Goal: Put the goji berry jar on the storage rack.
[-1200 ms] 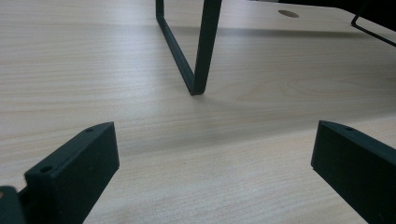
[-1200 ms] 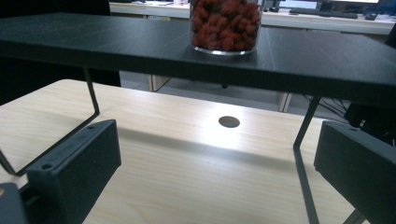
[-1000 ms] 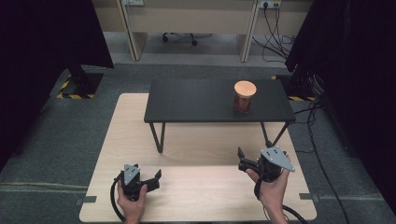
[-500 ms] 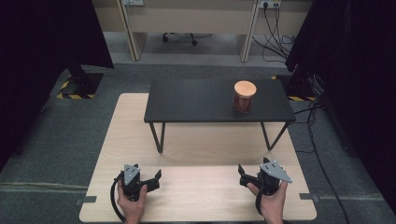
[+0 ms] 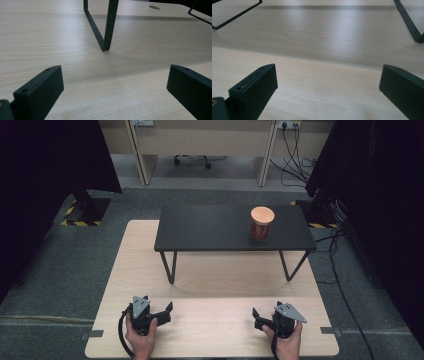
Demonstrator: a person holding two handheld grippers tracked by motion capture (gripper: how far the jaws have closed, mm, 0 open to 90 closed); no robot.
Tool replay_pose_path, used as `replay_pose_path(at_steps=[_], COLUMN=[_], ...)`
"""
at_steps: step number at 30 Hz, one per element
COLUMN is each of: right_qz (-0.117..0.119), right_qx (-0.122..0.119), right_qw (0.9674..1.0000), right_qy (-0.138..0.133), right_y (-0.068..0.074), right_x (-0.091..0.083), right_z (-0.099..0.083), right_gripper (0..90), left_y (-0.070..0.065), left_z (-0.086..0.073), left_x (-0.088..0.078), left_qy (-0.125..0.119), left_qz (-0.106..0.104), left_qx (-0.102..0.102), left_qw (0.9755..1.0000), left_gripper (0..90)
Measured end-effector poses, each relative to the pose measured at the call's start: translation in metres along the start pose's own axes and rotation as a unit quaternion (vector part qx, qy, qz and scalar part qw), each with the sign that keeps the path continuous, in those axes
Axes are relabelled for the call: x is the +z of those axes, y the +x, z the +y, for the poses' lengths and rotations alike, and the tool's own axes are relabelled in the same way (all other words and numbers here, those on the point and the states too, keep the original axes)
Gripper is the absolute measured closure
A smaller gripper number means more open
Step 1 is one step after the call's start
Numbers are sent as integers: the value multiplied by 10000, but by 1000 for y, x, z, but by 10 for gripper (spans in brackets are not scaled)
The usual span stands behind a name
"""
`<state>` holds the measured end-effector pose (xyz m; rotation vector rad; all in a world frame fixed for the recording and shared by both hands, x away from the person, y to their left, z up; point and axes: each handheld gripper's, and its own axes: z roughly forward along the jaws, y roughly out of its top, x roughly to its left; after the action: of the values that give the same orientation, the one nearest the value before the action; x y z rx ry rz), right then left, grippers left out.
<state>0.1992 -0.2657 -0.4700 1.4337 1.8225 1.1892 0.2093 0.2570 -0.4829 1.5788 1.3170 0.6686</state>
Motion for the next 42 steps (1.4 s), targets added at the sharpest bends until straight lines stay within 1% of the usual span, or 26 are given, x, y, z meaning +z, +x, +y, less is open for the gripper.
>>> replay_pose_path(at_steps=[4,10,15,42], right_qz=[-53,-67,-65,-53], right_qx=[20,-78,-45,-94], right_qw=[9999,9997,9997,9996], right_qy=[-122,-230,-237,-248], right_y=[2,3,2,3], right_x=[-2,-3,-3,-4], right_z=[-4,-8,-9,-9], right_gripper=[18,18,18,18], left_y=[0,0,0,-1], left_z=[0,0,0,0], left_x=[0,0,0,0], left_qy=[1,6,9,10], left_qz=[0,11,17,17], left_qx=[-3,-8,-14,-1], left_qw=[10000,10000,10000,10000], left_gripper=[2,3,3,3])
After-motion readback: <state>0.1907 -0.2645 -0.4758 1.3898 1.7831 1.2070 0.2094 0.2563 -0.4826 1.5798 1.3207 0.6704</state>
